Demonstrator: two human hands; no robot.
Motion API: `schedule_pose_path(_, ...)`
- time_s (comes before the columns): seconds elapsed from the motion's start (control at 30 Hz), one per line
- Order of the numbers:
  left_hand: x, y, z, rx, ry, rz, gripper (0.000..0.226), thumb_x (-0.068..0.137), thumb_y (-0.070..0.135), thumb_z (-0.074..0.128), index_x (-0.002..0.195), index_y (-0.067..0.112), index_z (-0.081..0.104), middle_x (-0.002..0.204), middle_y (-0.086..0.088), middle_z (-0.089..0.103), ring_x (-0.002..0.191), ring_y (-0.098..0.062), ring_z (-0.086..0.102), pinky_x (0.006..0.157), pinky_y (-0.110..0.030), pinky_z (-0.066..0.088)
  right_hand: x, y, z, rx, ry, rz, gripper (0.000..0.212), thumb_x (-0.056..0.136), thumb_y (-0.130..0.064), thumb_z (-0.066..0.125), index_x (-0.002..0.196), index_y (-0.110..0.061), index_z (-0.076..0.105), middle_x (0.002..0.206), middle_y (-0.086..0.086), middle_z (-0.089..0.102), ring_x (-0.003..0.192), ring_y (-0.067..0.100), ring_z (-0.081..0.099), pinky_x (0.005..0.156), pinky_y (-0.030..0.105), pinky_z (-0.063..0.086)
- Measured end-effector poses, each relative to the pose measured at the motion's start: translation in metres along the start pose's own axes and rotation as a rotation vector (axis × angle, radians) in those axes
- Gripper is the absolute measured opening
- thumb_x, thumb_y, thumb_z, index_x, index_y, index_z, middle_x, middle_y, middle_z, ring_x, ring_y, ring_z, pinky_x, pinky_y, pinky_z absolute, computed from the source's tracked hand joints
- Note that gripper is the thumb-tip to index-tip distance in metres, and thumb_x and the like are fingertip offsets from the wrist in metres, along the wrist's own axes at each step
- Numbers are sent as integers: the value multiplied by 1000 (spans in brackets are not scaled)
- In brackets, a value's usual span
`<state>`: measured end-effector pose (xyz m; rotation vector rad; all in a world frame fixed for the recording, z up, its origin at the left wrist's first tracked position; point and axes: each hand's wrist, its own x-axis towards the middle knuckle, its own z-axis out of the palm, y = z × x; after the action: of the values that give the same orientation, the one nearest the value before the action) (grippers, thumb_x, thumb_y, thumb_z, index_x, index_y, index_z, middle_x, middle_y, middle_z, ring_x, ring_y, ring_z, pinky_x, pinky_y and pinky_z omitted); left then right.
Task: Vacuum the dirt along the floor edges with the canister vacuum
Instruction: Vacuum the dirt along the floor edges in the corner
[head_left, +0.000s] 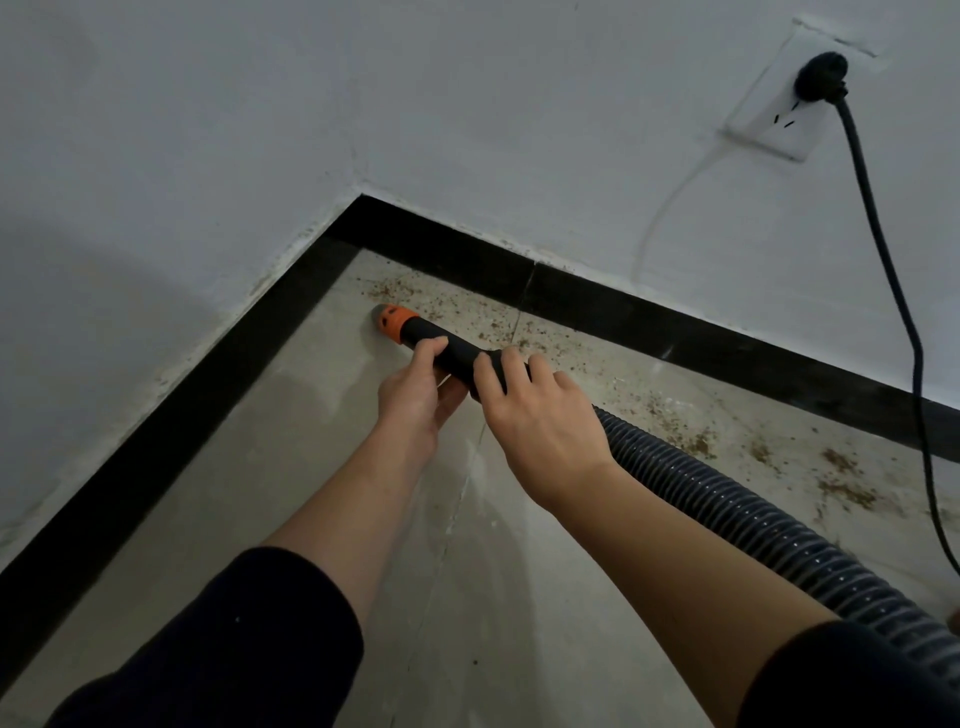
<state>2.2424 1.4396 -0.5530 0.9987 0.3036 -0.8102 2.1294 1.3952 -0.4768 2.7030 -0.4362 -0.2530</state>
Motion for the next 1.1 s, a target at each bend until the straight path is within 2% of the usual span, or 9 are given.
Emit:
schedule_pose_path(0.17,-1,-6,6,14,-7,-10,35,90,24,65,117,2,64,103,-10,74,93,-21,73,80,-28,59,-4,6,3,-23,-13,29,75,74,-14,74,139,-2,39,126,20,52,102,31,58,78,35,51)
schedule_pose_path(0.3,-1,-11,10,25,-17,-27,35,90,25,64,117,2,65,103,-10,74,93,-20,73,80,-28,58,-9,11,5,-9,-12,4,74,80,-11,69,143,-1,29,133,22,45,109,33,53,83,36,48)
schedule_pose_path(0.53,-7,-17,18,32,-26,-31,30,91,23,64,113,2,65,103,-11,74,91,-20,73,82,-29,58,-15,19,10,-19,-12,34,74,74,-13,74,139,-4,40,125,19,53,100,30,58,78,34,50)
schedule_pose_path(0.7,-11,-22,24,34,-25,-41,30,91,23,64,112,3,65,99,-9,74,87,-18,74,83,-29,59,-19,26,12,1,3,17,70,82,-12,67,142,-3,32,130,19,48,106,30,55,82,34,49)
schedule_pose_path(1.1,-16,-29,31,58,-25,-54,34,91,24,65,118,3,64,104,-11,73,90,-20,74,86,-31,58,-25,34,17,9,2,41,68,81,-12,68,140,-3,37,125,19,52,100,30,56,76,34,50)
